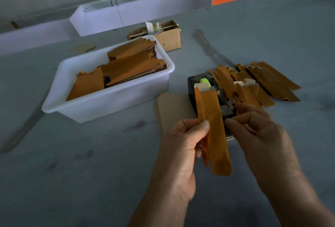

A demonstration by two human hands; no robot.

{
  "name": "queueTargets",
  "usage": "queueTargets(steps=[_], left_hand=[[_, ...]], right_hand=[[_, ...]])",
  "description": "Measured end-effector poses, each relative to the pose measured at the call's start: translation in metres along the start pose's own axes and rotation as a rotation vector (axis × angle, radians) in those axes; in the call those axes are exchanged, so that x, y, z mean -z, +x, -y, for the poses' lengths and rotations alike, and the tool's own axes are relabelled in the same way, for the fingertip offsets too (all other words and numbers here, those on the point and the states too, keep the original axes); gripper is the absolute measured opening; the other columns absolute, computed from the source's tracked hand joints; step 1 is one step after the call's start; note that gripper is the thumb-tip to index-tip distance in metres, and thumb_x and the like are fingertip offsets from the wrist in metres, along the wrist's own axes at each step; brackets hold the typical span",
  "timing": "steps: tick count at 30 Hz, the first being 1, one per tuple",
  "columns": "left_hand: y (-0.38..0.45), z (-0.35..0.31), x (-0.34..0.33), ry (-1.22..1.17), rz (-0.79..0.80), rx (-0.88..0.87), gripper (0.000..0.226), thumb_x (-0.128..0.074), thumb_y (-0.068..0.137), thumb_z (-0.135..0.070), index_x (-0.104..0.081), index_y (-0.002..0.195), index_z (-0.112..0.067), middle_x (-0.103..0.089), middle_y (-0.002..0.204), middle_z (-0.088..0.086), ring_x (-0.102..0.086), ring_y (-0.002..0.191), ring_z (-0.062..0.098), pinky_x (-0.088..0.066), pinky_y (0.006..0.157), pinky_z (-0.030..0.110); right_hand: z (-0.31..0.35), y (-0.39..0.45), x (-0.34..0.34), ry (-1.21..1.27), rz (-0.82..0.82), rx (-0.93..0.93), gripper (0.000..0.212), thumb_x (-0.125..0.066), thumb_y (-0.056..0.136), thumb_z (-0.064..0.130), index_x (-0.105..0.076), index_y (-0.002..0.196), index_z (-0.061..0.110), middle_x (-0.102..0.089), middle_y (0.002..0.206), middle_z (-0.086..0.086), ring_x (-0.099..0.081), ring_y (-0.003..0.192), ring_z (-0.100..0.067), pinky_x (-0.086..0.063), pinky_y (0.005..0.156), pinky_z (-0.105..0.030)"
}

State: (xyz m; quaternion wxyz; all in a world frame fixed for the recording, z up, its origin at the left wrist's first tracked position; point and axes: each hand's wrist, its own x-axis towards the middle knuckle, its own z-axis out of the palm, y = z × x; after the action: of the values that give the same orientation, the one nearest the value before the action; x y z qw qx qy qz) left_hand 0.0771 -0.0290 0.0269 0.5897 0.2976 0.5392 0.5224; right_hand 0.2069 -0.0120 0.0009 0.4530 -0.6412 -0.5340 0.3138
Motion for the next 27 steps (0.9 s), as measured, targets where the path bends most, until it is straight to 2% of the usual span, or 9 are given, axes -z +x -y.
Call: queueTargets(steps=[2, 5, 7, 11, 18, 21, 23, 25, 27], left_hand=[[-0.001, -0.002, -0.001, 0.009, 0.021, -0.030, 0.020, -0.066, 0.085, -0.012, -0.066, 0.065, -0.017, -0.060, 0.060, -0.001, -0.045, 0.048, 0.007, -0.036, 0.041, 0.013], [0.000, -0.005, -0.006, 0.091, 0.064, -0.046, 0.011, -0.065, 0.087, -0.014, -0.063, 0.076, -0.013, -0.061, 0.059, -0.006, -0.049, 0.044, 0.000, -0.037, 0.041, 0.011], [0.001, -0.007, -0.008, 0.160, 0.089, -0.046, 0.009, -0.064, 0.088, -0.015, -0.061, 0.080, -0.013, -0.060, 0.054, -0.010, -0.051, 0.041, -0.003, -0.038, 0.042, 0.009], [0.002, -0.008, -0.010, 0.313, 0.092, -0.106, 0.007, -0.063, 0.090, -0.019, -0.061, 0.083, -0.017, -0.058, 0.057, -0.013, -0.053, 0.046, -0.005, -0.037, 0.043, 0.007], [0.001, -0.011, -0.012, 0.362, 0.077, -0.083, 0.007, -0.065, 0.090, -0.022, -0.065, 0.083, -0.020, -0.068, 0.071, -0.005, -0.063, 0.061, 0.002, -0.045, 0.050, 0.014], [0.005, -0.015, -0.011, 0.356, 0.092, -0.040, 0.004, -0.066, 0.088, -0.021, -0.067, 0.086, -0.018, -0.071, 0.083, -0.001, -0.065, 0.072, 0.009, -0.046, 0.056, 0.019], [0.008, -0.018, -0.010, 0.318, 0.109, -0.007, 0.003, -0.067, 0.087, -0.017, -0.067, 0.086, -0.014, -0.071, 0.085, 0.005, -0.062, 0.067, 0.012, -0.042, 0.050, 0.016], [0.008, -0.020, -0.010, 0.259, 0.135, 0.020, 0.003, -0.067, 0.087, -0.010, -0.067, 0.083, -0.011, -0.070, 0.079, 0.007, -0.061, 0.059, 0.013, -0.045, 0.046, 0.016], [0.007, -0.020, -0.011, 0.163, 0.152, 0.041, 0.005, -0.066, 0.086, -0.004, -0.066, 0.082, -0.008, -0.072, 0.077, 0.007, -0.069, 0.061, 0.014, -0.056, 0.056, 0.022]], right_hand=[[-0.002, -0.003, -0.003, -0.050, -0.009, 0.031, 0.011, -0.065, 0.083, 0.022, -0.062, 0.072, 0.023, -0.051, 0.126, 0.011, -0.046, 0.109, -0.004, -0.035, 0.071, -0.012], [-0.002, -0.006, -0.007, 0.007, -0.026, 0.029, 0.011, -0.064, 0.082, 0.022, -0.062, 0.071, 0.023, -0.053, 0.128, 0.009, -0.052, 0.112, -0.011, -0.045, 0.081, -0.028], [-0.001, -0.007, -0.008, 0.025, -0.041, 0.036, 0.012, -0.064, 0.082, 0.019, -0.061, 0.071, 0.023, -0.055, 0.126, 0.007, -0.054, 0.111, -0.014, -0.046, 0.083, -0.032], [-0.003, -0.008, -0.010, 0.006, -0.062, 0.086, 0.016, -0.063, 0.083, 0.018, -0.059, 0.071, 0.028, -0.053, 0.119, 0.011, -0.054, 0.105, -0.012, -0.043, 0.074, -0.023], [-0.003, -0.002, -0.003, -0.224, -0.049, 0.229, 0.011, -0.068, 0.080, 0.015, -0.060, 0.072, 0.014, -0.050, 0.104, 0.011, -0.053, 0.084, -0.007, -0.033, 0.062, -0.005], [-0.002, -0.004, 0.008, -0.173, -0.083, 0.248, 0.009, -0.064, 0.082, 0.013, -0.062, 0.077, 0.019, -0.052, 0.102, 0.010, -0.050, 0.077, 0.005, -0.038, 0.059, -0.003], [-0.001, -0.005, 0.020, -0.103, -0.096, 0.238, 0.011, -0.059, 0.084, 0.022, -0.059, 0.075, 0.029, -0.056, 0.089, 0.013, -0.051, 0.070, 0.002, -0.039, 0.057, -0.007], [0.010, -0.006, 0.031, 0.132, -0.005, 0.171, 0.010, -0.056, 0.077, 0.039, -0.062, 0.076, 0.031, -0.062, 0.077, 0.006, -0.057, 0.066, -0.006, -0.046, 0.050, -0.013], [0.019, -0.008, 0.037, 0.316, 0.168, 0.160, 0.018, -0.055, 0.065, 0.045, -0.066, 0.075, 0.034, -0.065, 0.074, 0.008, -0.061, 0.068, -0.006, -0.050, 0.054, -0.013]])
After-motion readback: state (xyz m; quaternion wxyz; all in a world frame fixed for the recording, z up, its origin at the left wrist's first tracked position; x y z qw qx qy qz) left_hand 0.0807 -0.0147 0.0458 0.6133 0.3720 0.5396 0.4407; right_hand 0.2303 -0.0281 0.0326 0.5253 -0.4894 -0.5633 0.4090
